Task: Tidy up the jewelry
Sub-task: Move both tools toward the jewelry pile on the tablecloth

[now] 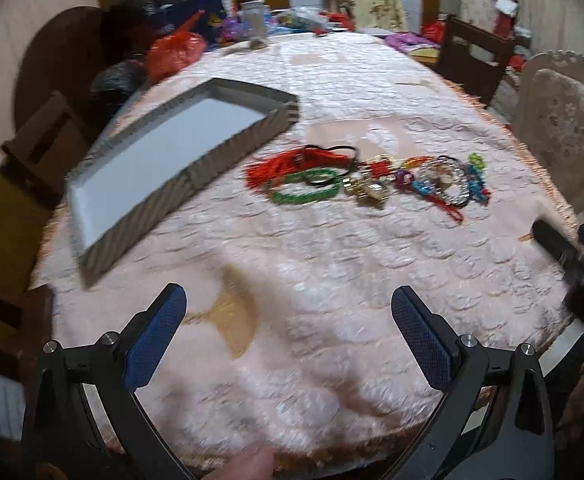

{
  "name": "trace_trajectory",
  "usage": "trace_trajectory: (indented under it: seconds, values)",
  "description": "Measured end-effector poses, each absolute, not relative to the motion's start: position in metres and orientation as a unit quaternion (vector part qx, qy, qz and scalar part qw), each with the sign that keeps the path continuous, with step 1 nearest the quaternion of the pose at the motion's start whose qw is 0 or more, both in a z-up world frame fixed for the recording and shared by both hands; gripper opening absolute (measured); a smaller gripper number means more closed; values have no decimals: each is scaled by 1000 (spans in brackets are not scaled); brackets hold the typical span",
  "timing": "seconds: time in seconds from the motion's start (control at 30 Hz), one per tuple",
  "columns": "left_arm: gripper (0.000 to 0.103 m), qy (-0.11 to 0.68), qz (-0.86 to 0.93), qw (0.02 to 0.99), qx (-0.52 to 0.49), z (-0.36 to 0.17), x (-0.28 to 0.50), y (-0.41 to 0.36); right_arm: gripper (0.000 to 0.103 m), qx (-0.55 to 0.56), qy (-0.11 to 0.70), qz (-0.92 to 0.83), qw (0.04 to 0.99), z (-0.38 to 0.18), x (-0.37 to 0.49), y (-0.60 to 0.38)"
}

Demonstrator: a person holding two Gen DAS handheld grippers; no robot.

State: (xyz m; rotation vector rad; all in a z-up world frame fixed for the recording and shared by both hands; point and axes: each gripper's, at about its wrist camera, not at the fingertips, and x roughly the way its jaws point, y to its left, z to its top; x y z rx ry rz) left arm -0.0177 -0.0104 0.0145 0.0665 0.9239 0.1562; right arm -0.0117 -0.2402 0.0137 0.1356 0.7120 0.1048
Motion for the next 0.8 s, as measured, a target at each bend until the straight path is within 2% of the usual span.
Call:
trace_trajectory:
  seconds: [0.13, 0.23, 0.47, 0.8]
  values:
    - [103, 439, 112, 891, 38, 28, -30, -7, 91, 68, 317, 63, 944, 25, -16, -233]
    - [102, 442, 121, 889, 20, 35, -27, -2, 91, 66, 324, 82, 940, 24, -21, -230]
    - [102, 465, 106, 879, -8, 21, -12, 3, 91, 68, 323, 75, 941, 25, -34, -232]
    - [102, 452, 63, 889, -41, 22, 9, 22, 91, 35, 300, 41, 952, 19, -20, -234]
